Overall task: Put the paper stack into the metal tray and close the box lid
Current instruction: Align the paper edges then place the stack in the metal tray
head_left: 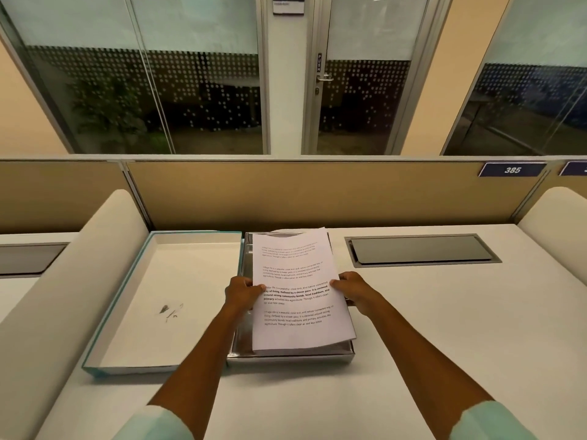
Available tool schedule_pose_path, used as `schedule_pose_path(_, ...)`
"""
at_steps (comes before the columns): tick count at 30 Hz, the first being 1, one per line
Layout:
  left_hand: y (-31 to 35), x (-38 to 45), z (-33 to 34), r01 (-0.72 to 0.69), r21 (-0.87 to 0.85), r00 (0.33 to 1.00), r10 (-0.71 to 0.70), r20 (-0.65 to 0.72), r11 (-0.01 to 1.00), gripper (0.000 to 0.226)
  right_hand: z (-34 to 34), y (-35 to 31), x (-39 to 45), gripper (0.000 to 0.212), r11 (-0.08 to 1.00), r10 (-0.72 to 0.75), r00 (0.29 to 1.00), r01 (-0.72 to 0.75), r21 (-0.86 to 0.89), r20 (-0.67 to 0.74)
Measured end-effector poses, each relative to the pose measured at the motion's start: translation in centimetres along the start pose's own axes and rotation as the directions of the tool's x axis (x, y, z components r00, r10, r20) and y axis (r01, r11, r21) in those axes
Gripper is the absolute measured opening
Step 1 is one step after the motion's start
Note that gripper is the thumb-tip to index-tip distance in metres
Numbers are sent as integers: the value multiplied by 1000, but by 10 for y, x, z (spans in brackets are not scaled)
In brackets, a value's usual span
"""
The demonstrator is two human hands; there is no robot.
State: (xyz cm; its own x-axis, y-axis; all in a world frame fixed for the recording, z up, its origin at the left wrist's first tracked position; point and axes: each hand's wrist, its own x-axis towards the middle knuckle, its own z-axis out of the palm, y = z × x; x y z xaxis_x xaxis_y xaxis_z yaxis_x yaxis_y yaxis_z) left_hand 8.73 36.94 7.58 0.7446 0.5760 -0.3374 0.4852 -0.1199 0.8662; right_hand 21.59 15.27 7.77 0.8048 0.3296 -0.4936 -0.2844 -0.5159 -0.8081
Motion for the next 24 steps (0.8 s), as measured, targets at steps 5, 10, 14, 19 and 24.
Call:
schedule_pose_path(5,-11,28,4,49,-3,999,-49,-13,999,27,14,-3,29,30,996,21,999,-25,-80,-43)
schedule_pose_path(10,-23,46,10,69,33,996,-67,-57,997,28,28,-2,50,32,970,20,995,-43,-241,-96)
schedule_pose_path(14,-29,52,15,86,128,992,-73,-108,988,31,40,2,60,34,933,-7,992,-39,-358,-127)
schedule_pose_path(19,-31,49,24,58,222,985,-19,-171,973,35,47,9,61,36,908,-59,982,-22,-419,-180)
schedule_pose_path(24,-29,37,29,-130,177,989,141,-53,976,77,46,11,50,59,899,-110,991,67,-432,-74)
